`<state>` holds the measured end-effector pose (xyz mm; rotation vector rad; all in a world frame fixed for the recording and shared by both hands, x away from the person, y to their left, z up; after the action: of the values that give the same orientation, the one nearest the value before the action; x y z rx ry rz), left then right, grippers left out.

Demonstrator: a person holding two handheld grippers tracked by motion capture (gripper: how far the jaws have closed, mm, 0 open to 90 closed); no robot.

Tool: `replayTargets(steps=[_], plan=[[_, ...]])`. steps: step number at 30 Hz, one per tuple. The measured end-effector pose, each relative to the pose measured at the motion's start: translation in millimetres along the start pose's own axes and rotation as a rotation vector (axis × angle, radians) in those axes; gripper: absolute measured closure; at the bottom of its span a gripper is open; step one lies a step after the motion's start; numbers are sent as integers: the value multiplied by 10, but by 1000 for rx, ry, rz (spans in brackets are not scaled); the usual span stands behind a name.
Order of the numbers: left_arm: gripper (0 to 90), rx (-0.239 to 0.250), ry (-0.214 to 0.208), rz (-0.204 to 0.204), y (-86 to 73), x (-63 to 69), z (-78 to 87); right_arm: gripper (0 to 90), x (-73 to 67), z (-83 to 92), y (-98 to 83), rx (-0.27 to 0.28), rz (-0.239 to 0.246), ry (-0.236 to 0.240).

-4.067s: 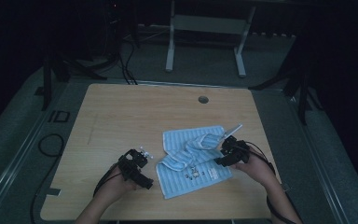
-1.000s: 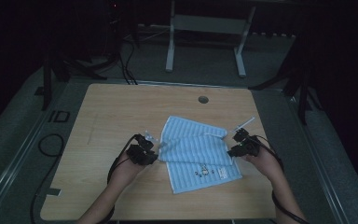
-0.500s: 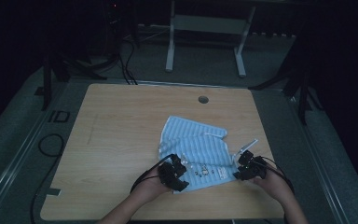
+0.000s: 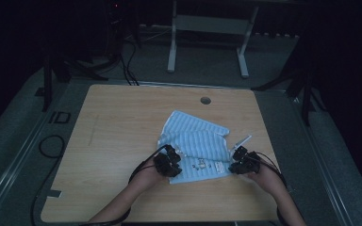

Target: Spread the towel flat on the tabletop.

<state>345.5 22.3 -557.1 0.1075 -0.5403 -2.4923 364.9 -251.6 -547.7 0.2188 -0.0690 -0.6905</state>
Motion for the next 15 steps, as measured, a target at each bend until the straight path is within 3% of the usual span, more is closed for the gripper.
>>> replayTargets(steps=[5,9,13,15], plan=[[858,-6,-9,36,88,-191,-30,831,120,-54,226,2,-20,18],[890,12,12,68,161,-277,-65,855,181,-83,360,-1,-32,15],[893,-5,11,63,170,-267,-5,865,178,-60,384,3,-33,21],[893,16,6,62,148,-240,109,866,137,8,353,16,-20,21]])
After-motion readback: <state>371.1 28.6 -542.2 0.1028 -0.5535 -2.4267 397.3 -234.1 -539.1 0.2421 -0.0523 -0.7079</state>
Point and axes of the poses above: each handheld gripper's, and its own axes: z roughly backward along the jaws, y roughly out of its top, x roughly to its right, the point moved 3 cm from there along -z, roughly forward along the jaws, and after that the axes turned 5 degrees about -x, right-handed, at the moved point
